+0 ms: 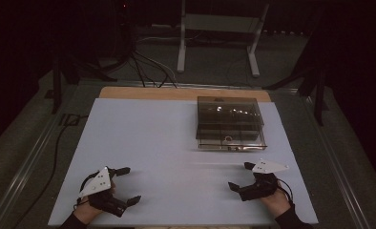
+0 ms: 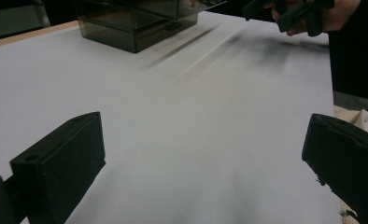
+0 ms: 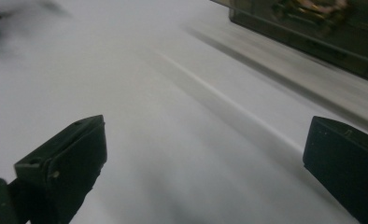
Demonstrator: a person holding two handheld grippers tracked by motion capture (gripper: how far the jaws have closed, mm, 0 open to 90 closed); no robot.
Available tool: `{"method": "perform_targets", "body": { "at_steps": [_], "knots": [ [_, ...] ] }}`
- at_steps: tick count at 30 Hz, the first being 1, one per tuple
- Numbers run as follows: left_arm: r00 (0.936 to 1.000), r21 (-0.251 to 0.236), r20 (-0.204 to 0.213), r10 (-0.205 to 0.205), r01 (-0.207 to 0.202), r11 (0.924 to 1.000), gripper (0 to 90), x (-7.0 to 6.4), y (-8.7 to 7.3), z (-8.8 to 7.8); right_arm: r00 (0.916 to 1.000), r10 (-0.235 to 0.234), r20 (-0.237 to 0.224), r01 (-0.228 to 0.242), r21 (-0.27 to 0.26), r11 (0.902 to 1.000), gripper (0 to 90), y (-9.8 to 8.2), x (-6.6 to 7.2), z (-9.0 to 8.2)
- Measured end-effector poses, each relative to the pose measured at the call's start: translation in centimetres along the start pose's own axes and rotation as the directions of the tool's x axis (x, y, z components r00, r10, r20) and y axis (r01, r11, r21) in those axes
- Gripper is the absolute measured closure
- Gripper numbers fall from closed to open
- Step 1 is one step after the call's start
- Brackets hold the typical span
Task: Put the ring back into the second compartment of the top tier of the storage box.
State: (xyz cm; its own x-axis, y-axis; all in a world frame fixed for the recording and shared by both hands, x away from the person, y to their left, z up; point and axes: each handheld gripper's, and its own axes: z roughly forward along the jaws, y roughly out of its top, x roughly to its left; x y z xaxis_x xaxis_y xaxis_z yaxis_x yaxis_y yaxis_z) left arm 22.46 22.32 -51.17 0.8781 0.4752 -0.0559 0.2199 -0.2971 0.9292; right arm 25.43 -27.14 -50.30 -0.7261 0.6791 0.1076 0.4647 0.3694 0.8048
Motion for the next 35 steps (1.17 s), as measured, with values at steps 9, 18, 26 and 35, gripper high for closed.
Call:
{"method": "perform_targets", "body": {
  "at_steps": [9, 18, 26, 35],
  "knots": [
    [1.0, 0.001, 0.001, -0.001, 0.001, 1.0, 0.5, 0.0, 0.0, 0.0, 0.9981, 0.038, 0.049, -0.039, 0.012, 0.9992, 0.0, -1.4, -0.7, -1.1],
    [1.0, 0.0, 0.001, -0.001, 0.001, 1.0, 0.5, 0.0, 0.0, 0.0, 0.9941, 0.059, 0.091, -0.061, 0.017, 0.998, 0.0, -2.5, -1.4, -2.2],
    [1.0, 0.001, 0.004, -0.001, 0.001, 1.0, 0.5, 0.1, 0.0, 0.0, 0.9888, 0.091, 0.119, -0.092, 0.003, 0.9958, 0.0, -3.1, -2.4, -3.2],
    [1.0, -0.001, 0.006, -0.001, 0.001, 1.0, 0.5, 0.1, 0.0, 0.0, 0.989, 0.089, 0.118, -0.09, 0.0, 0.996, 0.0, -3.0, -2.4, -3.2]
  ]
}}
